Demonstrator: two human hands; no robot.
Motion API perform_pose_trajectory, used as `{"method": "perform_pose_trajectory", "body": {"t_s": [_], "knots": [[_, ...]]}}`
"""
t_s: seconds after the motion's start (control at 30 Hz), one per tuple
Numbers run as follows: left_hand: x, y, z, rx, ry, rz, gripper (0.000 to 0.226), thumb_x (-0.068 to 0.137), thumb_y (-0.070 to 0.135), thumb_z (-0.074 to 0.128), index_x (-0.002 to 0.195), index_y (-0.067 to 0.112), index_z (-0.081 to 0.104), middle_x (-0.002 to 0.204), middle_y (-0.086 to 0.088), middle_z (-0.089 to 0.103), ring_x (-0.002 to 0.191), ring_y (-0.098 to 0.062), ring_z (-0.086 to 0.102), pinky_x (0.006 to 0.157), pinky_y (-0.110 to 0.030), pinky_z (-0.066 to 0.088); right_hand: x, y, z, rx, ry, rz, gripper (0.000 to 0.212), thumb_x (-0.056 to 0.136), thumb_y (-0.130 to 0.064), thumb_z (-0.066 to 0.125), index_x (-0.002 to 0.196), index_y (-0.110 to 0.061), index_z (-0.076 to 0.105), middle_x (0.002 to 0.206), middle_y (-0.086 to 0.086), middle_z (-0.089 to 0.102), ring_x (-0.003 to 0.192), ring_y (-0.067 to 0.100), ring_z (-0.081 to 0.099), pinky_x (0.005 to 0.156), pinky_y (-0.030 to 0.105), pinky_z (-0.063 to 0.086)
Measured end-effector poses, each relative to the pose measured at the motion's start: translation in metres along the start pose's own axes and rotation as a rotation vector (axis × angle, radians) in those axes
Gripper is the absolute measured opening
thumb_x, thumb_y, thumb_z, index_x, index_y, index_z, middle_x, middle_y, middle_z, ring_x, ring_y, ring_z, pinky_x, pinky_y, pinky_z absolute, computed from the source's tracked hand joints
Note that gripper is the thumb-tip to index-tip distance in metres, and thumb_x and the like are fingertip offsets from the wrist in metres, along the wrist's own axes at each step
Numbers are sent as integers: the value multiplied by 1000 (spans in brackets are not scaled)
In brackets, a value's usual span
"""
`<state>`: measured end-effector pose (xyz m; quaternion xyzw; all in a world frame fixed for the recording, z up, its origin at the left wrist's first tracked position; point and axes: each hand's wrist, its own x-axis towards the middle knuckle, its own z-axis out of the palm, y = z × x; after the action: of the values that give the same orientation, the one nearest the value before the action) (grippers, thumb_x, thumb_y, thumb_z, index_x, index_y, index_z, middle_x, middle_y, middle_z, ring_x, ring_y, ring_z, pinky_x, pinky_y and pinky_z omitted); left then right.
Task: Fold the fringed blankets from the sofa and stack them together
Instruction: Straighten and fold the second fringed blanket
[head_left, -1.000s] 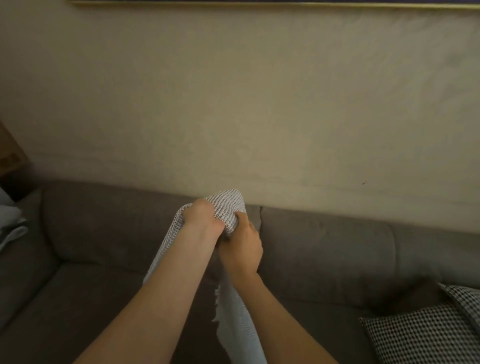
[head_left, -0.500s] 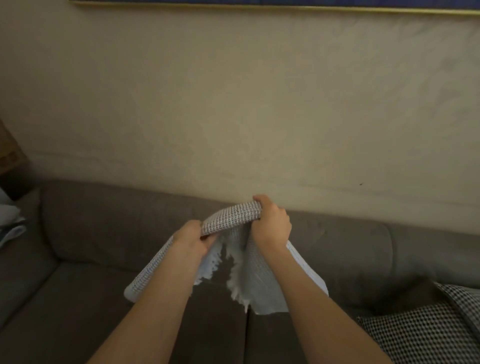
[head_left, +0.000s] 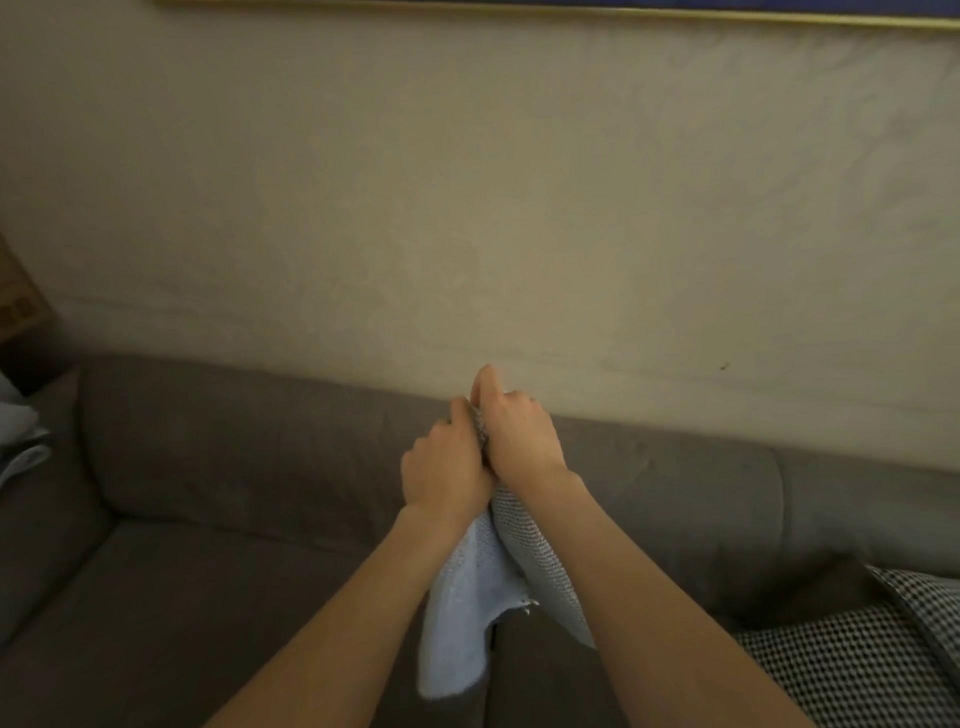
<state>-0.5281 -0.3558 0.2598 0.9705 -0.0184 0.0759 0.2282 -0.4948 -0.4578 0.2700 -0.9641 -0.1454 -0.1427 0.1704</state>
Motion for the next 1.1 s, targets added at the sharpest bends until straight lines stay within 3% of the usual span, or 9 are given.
{"method": "perform_pose_trajectory", "body": {"t_s": [0.1,0.23,0.37,0.47,0.57,0.67,0.83,1.0,1.1], "knots": [[6,7,1,111,23,22,39,103,31,53,139,20,45,118,-13,69,108,-41,69,81,-46,53,-1,9,-2,23,-15,-49,25,90,4,52,106,-9,37,64,2,44,61,38,54,51,42,33],[18,14,-8,113,-71,102,34,105,16,45,139,18,53,121,-17,67,113,-43,64,86,-49,51,-9,25,1,190,71,50,38,82,6,55,108,-15,38,69,9,59,63,36,56,53,47,44],[28,13,-20,52,-104,80,31,98,8,53,126,15,65,120,-14,69,115,-41,64,91,-47,51,-27,43,33,304,141,135,43,85,-8,65,117,-25,42,72,0,67,56,25,58,47,41,44],[31,7,-28,-50,4,20,31,93,3,55,119,14,68,121,-11,72,116,-38,64,93,-43,48,-48,55,65,381,146,275,13,90,-18,66,96,-25,56,69,-3,65,55,20,56,47,38,41],[28,3,-36,-118,60,24,42,93,1,57,129,17,70,130,-6,71,124,-33,63,104,-43,47,-51,56,71,396,156,302,18,92,-14,60,81,-25,53,63,-6,56,50,17,50,45,31,30],[28,-13,-36,-153,20,-14,37,91,5,61,123,20,74,121,-4,75,114,-31,67,97,-43,53,-37,51,60,354,213,212,23,89,-12,51,103,-20,66,66,-8,57,49,12,47,44,28,29],[26,-25,-27,-276,23,-88,18,98,28,67,113,20,66,98,1,70,98,-30,66,87,-46,54,-14,43,40,242,267,82,49,81,-9,53,127,-24,66,86,2,73,66,26,65,54,36,52],[29,-22,-30,-371,130,-147,30,96,4,52,122,18,57,108,-11,69,104,-38,65,82,-44,49,-17,49,36,32,281,-5,57,78,-8,65,130,-29,62,94,-2,74,70,28,68,53,37,55],[37,-12,-42,-435,165,-136,48,92,-4,49,132,19,62,127,-6,69,121,-28,62,102,-41,48,-36,61,51,45,193,27,43,86,-24,69,127,-28,58,95,-4,72,76,27,70,54,34,52]]}}
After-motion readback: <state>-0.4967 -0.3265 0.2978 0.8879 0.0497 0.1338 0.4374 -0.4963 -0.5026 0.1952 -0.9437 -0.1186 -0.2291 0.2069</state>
